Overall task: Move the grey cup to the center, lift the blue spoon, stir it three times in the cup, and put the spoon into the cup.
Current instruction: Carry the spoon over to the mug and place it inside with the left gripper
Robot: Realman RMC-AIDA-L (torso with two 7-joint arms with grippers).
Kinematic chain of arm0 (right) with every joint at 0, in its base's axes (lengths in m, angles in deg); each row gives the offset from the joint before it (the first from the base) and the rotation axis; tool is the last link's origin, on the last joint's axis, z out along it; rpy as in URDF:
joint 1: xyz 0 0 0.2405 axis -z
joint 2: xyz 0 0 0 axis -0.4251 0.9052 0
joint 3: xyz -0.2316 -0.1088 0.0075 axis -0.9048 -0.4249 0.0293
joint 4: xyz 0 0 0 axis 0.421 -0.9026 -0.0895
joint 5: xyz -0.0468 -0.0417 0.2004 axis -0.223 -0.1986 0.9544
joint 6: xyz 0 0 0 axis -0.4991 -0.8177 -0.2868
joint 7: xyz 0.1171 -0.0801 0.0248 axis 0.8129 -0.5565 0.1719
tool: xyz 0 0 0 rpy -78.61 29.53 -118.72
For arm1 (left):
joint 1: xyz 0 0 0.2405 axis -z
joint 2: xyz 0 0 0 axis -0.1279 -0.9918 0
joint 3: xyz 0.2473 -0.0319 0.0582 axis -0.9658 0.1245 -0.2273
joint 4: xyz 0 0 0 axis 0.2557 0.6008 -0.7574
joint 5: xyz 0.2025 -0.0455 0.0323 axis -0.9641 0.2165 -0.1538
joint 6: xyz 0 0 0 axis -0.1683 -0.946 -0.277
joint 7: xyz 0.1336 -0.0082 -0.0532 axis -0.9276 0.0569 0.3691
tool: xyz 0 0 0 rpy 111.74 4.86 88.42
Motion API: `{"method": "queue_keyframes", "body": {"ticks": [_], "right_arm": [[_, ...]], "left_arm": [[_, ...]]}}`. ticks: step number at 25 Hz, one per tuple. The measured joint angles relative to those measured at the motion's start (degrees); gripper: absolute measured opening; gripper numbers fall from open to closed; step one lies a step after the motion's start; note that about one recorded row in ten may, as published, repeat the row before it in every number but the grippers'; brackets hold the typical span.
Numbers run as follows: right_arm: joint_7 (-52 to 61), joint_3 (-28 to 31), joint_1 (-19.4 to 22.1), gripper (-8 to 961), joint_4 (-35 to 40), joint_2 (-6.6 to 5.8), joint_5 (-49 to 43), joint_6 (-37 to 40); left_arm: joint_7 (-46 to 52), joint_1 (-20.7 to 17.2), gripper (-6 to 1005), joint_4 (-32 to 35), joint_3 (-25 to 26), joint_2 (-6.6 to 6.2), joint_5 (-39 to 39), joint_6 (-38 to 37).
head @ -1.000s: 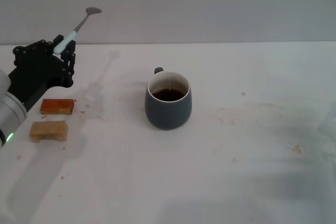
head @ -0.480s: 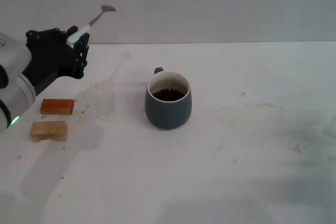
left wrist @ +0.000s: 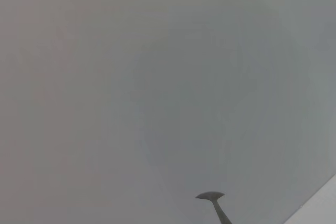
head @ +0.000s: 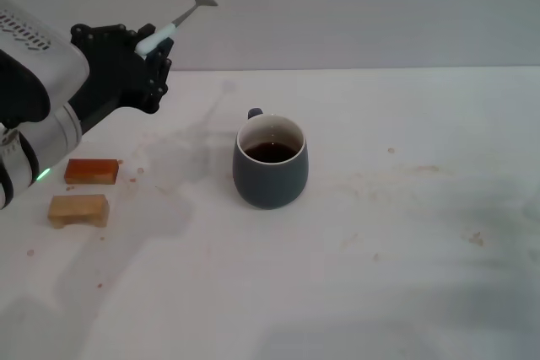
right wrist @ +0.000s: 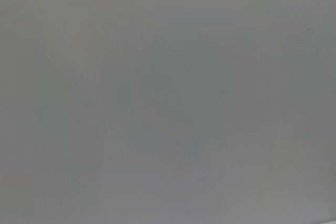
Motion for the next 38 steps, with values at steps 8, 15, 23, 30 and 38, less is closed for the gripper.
{"method": "queue_keyframes", "body": {"ticks": [8,15,23,30,38], "right_arm": [[0.0,0.14,0.52,-1,0.24,-0.04,0.0,0.01],[0.0,0.18,0.61,-1,0.46,-0.09,0.0,0.01],[0.0,0.17,0.62,-2,0.48,-0.09,0.0,0.01],[0.0,0.17,1.05,-2,0.66,-0.03,0.0,0.0],[0.0,1.4,2.13,-1,0.88,0.0,0.1,0.0]], "left_arm": [[-1.93,1.26,210,-0.69,-0.1,0.82,0.12,4.38],[-7.16,2.56,212,-1.9,0.25,2.87,2.23,10.04],[-18.66,2.56,215,-4.49,4.48,3.95,13.74,16.31],[-26.13,1.76,218,-7.74,8.64,7.9,15.39,24.68],[-29.5,2.19,220,-8.6,9.92,9.63,15.48,30.7]]}}
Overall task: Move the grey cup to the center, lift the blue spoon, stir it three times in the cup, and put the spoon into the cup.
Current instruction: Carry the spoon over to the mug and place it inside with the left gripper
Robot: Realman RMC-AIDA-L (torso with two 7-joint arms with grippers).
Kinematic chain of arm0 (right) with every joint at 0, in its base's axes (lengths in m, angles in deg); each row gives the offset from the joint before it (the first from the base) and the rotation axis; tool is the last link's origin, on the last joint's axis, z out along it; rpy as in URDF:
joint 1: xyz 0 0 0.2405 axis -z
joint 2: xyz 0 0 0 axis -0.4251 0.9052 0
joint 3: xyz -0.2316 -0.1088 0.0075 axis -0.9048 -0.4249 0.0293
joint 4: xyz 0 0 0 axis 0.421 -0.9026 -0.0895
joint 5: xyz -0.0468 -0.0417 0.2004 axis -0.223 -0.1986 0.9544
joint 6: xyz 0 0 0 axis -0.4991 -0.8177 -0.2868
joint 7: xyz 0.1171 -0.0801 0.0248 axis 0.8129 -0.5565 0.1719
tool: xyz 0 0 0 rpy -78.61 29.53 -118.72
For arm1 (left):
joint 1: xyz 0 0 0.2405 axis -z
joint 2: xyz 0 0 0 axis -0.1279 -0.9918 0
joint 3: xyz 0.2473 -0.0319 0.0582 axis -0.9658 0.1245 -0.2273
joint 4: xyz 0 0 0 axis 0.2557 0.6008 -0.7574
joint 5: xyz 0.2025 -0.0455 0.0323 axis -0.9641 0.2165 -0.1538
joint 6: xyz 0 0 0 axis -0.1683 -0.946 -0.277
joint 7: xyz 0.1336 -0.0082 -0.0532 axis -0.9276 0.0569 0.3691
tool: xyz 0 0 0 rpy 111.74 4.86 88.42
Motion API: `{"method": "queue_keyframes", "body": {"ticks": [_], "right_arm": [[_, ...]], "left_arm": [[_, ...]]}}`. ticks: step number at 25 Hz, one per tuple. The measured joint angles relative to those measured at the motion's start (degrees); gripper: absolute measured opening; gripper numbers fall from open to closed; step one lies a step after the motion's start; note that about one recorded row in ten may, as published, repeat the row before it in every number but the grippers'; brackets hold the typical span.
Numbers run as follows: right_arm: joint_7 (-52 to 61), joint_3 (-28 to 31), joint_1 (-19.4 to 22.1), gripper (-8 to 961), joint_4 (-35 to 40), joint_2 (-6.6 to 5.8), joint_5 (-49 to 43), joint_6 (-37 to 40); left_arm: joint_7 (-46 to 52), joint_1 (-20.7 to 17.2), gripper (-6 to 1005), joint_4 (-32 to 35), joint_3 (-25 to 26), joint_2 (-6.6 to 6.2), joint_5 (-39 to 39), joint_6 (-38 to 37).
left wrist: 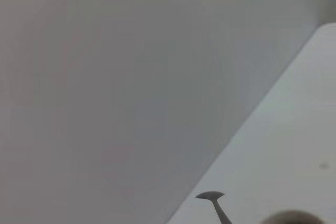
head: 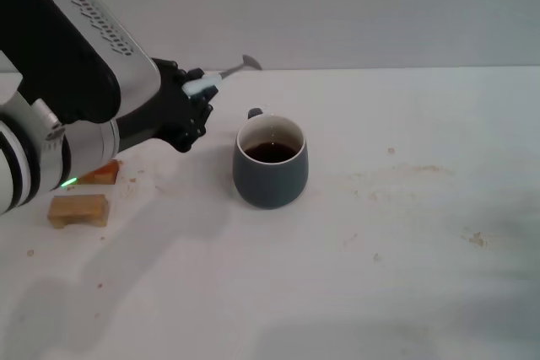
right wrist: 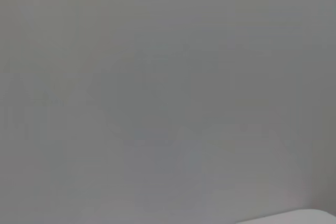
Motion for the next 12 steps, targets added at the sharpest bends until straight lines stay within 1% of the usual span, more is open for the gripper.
{"method": "queue_keyframes", "body": {"ticks": [5,7,12], "right_arm": [[0.0,1.2,0.81,-1,0.36,-0.04,0.0,0.0],[0.0,1.93,1.19,-1,0.77,0.04,0.0,0.0],[0.0,3.21,1.52,-1,0.86,0.03,0.0,0.0]], "left_arm": [[-0.14,-0.15,222,-1.59,0.29,-0.05,-0.23,2.95],[-0.67,-0.39,223,-2.9,0.12,-0.03,-0.42,5.35],[-0.92,-0.42,224,-3.46,-0.49,0.01,-0.5,6.87]]}}
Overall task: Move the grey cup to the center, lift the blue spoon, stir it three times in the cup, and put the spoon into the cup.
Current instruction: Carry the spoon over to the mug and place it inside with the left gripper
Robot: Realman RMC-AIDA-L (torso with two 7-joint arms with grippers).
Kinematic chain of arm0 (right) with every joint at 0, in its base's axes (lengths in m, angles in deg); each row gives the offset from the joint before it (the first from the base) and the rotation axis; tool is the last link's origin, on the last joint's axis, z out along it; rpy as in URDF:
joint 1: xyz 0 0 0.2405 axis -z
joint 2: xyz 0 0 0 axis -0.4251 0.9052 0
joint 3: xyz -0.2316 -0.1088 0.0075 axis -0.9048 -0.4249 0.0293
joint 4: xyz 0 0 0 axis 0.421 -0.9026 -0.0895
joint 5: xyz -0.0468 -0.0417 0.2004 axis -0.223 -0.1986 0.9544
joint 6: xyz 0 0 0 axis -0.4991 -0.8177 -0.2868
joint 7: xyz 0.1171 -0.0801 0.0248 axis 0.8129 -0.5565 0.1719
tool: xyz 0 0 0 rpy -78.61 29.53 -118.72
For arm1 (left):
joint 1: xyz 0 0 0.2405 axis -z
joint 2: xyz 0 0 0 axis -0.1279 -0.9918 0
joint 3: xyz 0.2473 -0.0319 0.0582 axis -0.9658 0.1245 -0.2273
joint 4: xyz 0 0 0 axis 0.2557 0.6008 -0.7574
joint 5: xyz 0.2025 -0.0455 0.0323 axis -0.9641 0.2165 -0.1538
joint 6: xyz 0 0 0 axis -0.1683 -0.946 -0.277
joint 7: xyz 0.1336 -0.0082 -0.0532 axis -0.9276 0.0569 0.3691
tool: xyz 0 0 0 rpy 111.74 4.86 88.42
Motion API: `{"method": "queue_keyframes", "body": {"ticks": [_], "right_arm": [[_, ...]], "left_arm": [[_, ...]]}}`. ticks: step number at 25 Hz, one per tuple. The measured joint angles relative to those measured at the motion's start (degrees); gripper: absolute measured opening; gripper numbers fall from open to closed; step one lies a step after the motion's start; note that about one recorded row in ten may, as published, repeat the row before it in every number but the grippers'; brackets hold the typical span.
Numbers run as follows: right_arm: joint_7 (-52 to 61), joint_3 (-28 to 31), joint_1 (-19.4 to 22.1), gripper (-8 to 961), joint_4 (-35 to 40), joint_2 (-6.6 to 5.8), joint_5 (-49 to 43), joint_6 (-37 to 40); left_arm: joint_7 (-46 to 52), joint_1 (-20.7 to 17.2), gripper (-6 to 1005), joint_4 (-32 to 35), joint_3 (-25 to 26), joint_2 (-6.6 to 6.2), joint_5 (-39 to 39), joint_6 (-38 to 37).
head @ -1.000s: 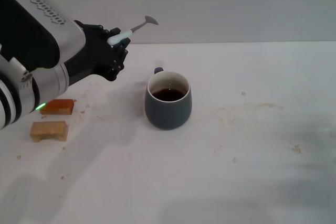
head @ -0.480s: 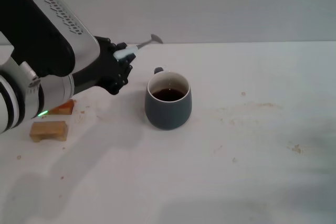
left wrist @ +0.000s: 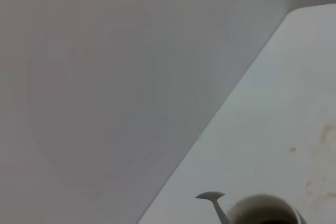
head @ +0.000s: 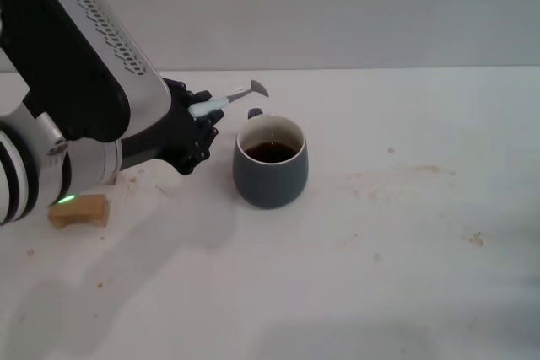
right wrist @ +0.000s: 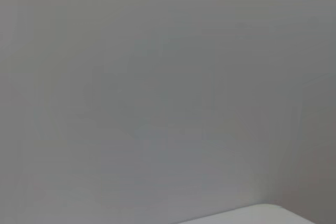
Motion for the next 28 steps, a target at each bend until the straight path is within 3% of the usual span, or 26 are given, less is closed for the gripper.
{"method": "queue_keyframes", "body": {"ticks": [28], "right_arm": [[0.0,0.75,1.14,-1,0.23,-0.1,-0.01,0.19]], "left_arm": [[-0.05,0.8,234,2.47,-2.04,0.09,-0.13,1.73]]}}
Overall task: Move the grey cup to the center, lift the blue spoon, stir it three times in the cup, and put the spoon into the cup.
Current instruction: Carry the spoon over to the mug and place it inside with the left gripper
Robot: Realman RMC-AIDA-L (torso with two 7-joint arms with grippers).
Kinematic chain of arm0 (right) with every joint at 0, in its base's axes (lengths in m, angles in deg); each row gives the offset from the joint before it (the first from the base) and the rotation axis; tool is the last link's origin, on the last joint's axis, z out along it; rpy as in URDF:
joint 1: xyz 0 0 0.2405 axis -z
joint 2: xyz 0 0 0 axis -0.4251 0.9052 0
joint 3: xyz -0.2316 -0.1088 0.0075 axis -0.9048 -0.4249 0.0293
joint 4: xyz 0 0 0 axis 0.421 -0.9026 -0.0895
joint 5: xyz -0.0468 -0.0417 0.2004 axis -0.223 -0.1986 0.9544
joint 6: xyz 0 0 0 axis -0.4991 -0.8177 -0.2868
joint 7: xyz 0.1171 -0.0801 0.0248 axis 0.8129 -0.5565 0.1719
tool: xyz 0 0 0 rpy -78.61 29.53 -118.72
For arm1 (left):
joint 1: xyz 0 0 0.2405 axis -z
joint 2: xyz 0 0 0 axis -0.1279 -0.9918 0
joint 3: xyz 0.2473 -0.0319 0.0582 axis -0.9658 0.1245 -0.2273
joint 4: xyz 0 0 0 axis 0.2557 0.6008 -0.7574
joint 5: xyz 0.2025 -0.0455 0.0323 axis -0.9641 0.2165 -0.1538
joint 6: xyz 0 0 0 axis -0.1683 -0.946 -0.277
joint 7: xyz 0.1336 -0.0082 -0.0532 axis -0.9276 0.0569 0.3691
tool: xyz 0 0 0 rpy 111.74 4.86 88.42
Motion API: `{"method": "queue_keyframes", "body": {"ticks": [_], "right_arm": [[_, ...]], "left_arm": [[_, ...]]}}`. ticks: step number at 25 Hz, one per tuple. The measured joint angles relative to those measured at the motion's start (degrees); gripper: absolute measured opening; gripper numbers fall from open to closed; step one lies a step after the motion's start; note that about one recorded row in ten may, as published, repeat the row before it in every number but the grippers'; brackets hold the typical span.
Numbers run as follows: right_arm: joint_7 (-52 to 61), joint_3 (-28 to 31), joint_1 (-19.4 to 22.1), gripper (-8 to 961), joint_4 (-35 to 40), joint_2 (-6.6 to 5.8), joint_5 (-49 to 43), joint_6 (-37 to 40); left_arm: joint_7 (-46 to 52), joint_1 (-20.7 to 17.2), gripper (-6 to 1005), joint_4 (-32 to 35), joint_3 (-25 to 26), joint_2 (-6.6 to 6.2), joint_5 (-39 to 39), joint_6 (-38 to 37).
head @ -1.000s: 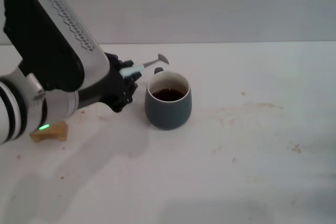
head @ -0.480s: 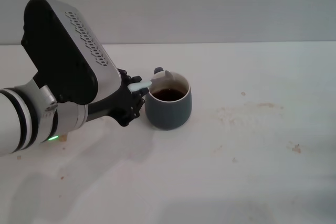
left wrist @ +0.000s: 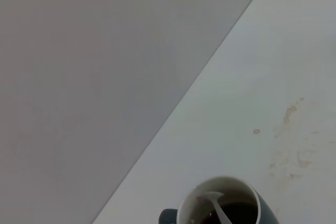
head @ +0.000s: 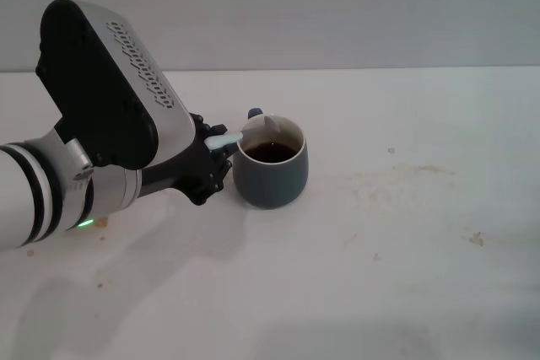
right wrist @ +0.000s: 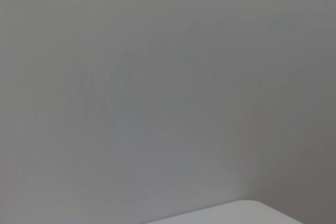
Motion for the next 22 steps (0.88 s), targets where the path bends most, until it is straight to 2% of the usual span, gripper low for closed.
{"method": "queue_keyframes", "body": {"ticks": [9,18,22], "right_arm": [[0.0,0.0,-0.29,-2,0.0,-0.03,0.0,0.0],[0.0,0.0,-0.32,-2,0.0,-0.03,0.0,-0.01],[0.0,0.0,-0.32,-2,0.0,-0.03,0.0,-0.01]], "left_arm": [[0.0,1.36,237,2.01,0.46,0.0,-0.11,1.59],[0.0,5.13,240,7.08,1.98,0.0,-0.17,1.64],[0.0,7.99,242,10.63,2.7,0.03,-0.84,1.57]]}}
